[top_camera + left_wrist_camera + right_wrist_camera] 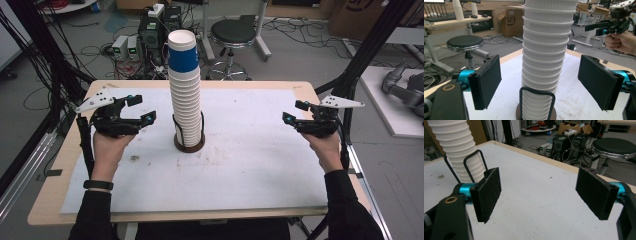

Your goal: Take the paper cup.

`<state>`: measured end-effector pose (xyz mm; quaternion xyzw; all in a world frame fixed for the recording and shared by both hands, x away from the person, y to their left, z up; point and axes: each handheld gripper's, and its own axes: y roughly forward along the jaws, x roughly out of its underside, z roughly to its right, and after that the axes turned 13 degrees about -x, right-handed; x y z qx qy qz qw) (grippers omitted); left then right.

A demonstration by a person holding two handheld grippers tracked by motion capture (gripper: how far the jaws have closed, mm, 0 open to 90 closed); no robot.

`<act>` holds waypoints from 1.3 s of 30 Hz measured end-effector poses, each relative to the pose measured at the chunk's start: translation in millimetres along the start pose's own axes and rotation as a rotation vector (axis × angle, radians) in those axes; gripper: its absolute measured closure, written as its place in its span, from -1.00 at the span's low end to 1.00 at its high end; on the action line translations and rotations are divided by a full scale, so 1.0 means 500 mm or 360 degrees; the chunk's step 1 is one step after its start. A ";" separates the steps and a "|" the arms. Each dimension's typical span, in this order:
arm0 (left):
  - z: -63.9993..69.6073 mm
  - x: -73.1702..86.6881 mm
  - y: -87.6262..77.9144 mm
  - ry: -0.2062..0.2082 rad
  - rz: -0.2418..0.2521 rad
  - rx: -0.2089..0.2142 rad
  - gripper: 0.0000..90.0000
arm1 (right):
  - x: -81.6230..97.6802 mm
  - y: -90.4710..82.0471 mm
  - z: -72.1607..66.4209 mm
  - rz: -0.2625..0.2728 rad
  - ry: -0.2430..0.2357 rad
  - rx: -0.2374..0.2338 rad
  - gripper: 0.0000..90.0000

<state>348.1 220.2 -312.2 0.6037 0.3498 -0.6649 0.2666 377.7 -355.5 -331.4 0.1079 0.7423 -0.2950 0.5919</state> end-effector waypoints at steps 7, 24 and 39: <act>0.002 -0.004 -0.001 -0.0025 0.0010 0.0015 -0.59 | 0.001 0.000 0.002 0.0008 0.0011 -0.0023 -0.56; 0.013 -0.034 0.043 -0.0028 0.0012 0.0072 -0.62 | 0.000 -0.013 -0.003 0.0023 -0.0011 -0.0024 -0.56; 0.033 -0.087 0.081 0.0045 0.0005 0.0109 -0.72 | -0.012 0.002 -0.011 0.0011 -0.0032 -0.0066 -0.56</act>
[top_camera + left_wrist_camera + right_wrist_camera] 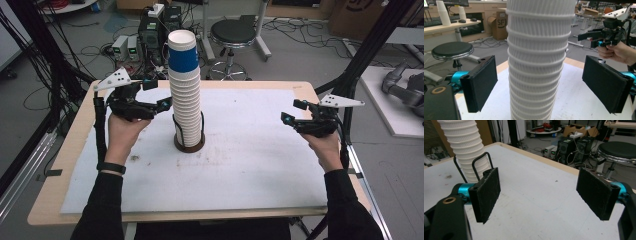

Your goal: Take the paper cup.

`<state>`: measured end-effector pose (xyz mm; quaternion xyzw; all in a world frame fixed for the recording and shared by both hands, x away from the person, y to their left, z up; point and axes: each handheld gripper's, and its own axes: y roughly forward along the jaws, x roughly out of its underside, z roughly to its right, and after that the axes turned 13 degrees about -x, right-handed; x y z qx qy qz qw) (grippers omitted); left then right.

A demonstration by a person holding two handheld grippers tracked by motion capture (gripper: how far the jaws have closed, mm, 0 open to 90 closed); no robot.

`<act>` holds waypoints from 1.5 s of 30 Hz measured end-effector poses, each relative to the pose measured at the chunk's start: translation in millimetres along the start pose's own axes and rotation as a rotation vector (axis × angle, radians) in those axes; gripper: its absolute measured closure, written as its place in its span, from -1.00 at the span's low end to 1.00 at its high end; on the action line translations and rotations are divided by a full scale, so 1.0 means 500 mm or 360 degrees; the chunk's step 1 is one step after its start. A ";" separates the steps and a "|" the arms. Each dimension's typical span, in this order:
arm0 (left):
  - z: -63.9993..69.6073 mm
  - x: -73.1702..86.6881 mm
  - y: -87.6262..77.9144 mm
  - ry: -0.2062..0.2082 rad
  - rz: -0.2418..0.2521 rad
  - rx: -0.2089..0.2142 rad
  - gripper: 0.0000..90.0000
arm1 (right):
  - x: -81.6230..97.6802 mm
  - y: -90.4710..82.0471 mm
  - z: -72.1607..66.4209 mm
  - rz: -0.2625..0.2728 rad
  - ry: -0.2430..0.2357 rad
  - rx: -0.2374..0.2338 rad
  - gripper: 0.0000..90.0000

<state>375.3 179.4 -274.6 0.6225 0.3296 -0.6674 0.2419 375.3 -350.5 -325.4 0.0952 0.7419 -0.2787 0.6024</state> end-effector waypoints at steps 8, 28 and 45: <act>0.010 -0.025 0.024 -0.0004 -0.0001 0.0051 -0.72 | -0.003 0.003 -0.004 -0.0003 -0.0009 -0.0016 -0.56; 0.008 -0.046 0.079 -0.0010 -0.0007 0.0077 -0.73 | -0.004 -0.003 -0.011 -0.0002 -0.0007 -0.0037 -0.56; 0.003 -0.040 0.095 -0.0008 -0.0016 0.0096 -0.72 | -0.010 0.010 -0.019 -0.0017 -0.0003 -0.0089 -0.56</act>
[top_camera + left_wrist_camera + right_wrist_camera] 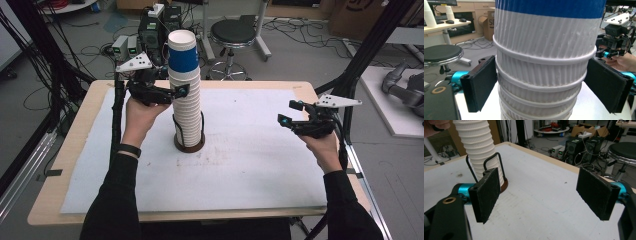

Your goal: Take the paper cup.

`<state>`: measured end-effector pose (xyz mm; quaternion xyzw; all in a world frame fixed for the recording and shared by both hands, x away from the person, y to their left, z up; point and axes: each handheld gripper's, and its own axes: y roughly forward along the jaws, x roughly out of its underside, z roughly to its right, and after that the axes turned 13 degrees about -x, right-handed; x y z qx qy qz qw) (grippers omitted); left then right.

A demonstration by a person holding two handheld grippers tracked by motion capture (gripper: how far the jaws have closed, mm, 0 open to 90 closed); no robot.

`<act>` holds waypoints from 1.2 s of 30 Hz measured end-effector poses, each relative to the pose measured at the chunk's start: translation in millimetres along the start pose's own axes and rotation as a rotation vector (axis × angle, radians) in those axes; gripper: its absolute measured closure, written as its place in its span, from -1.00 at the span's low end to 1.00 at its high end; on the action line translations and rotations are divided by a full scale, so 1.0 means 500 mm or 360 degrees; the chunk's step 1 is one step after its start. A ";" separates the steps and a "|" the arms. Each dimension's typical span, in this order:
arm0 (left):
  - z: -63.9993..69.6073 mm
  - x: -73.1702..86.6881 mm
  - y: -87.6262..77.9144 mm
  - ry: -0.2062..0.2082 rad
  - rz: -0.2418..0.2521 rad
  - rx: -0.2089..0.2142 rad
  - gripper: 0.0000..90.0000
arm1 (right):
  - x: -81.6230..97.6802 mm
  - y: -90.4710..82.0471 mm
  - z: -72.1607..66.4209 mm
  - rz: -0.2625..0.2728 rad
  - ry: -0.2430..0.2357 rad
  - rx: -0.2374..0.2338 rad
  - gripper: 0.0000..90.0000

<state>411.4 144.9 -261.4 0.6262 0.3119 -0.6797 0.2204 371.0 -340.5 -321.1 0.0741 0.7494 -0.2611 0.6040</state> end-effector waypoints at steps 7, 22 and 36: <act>-0.004 0.001 0.001 0.0007 0.0009 0.0019 -0.71 | -0.022 0.014 -0.008 0.0013 -0.0022 -0.0040 -0.56; -0.007 0.003 0.001 0.0007 0.0017 0.0027 -0.71 | -0.136 0.078 -0.013 0.0024 -0.0101 -0.0203 -0.55; -0.007 0.003 0.001 0.0007 0.0017 0.0030 -0.71 | -0.239 0.147 -0.027 0.0029 -0.0148 -0.0317 -0.55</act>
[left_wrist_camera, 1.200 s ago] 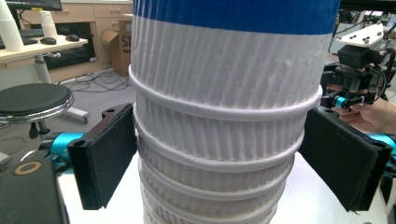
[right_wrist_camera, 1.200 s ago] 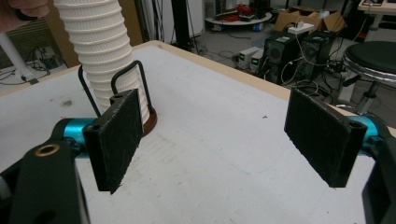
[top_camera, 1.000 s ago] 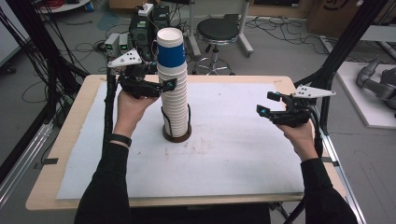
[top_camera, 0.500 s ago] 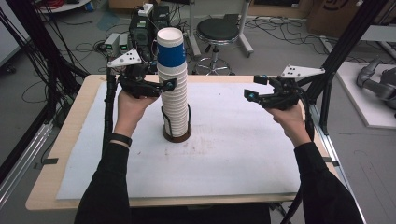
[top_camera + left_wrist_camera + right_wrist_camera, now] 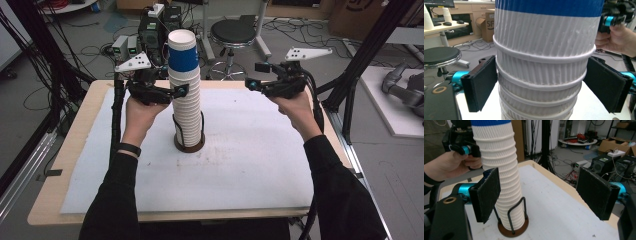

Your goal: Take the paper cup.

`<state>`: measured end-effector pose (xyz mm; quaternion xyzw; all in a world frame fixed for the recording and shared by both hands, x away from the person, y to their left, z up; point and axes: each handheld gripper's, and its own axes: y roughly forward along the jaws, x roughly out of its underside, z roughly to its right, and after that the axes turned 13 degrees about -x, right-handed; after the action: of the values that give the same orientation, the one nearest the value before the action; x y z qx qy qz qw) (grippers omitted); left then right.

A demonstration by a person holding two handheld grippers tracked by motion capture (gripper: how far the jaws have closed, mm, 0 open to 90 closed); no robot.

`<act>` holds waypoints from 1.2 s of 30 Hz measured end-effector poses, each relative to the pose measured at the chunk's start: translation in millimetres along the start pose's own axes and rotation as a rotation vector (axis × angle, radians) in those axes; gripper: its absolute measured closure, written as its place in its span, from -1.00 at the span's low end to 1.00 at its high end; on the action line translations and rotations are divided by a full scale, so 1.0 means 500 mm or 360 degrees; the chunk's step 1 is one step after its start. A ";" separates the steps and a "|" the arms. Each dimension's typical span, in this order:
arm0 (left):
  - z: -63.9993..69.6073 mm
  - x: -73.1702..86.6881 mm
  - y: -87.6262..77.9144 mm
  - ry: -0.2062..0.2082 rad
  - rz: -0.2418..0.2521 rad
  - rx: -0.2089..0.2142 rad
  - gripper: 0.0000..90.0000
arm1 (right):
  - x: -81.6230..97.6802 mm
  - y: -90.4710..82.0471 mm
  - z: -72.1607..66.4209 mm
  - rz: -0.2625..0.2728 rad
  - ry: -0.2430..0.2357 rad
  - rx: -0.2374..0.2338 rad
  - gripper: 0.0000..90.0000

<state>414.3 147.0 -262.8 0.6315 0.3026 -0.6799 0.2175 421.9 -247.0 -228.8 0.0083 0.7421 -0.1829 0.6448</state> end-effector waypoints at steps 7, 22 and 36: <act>0.000 0.000 0.000 -0.0002 0.0000 -0.0001 -0.71 | -0.049 0.034 -0.004 -0.0014 -0.0028 -0.0050 -0.55; 0.001 0.000 0.001 -0.0001 0.0002 0.0000 -0.71 | -0.144 0.114 -0.023 0.0023 -0.0070 -0.0190 -0.55; 0.001 0.000 0.003 0.0000 0.0004 0.0002 -0.71 | -0.195 0.172 -0.037 0.0028 -0.0078 -0.0278 -0.55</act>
<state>414.8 145.8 -263.1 0.6320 0.3015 -0.6799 0.2178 441.9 -139.5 -155.8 -0.0460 0.7391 -0.1119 0.6627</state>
